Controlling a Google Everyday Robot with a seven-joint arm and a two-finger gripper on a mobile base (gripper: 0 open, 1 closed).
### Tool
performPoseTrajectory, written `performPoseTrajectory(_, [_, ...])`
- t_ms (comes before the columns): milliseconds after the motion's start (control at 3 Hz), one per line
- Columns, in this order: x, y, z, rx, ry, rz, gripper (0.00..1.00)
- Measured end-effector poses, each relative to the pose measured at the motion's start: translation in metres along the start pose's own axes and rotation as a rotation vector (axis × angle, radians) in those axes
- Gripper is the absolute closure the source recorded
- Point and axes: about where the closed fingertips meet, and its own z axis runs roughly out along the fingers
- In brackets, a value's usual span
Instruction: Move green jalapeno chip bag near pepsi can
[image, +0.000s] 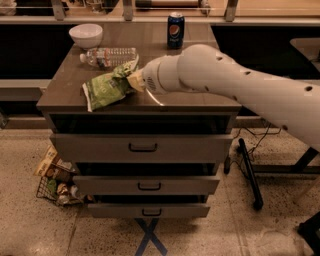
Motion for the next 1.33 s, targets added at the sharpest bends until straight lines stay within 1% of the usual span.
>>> performPoseTrajectory(333, [0.031, -0.069, -0.015, 0.111, 0.091, 0.199, 1.00])
performPoseTrajectory(667, [0.044, -0.119, -0.023, 0.199, 0.121, 0.253, 1.00])
performPoseTrajectory(1000, [0.045, -0.176, -0.040, 0.305, 0.088, 0.252, 1.00])
performPoseTrajectory(1333, [0.044, -0.222, -0.052, 0.402, 0.058, 0.249, 1.00])
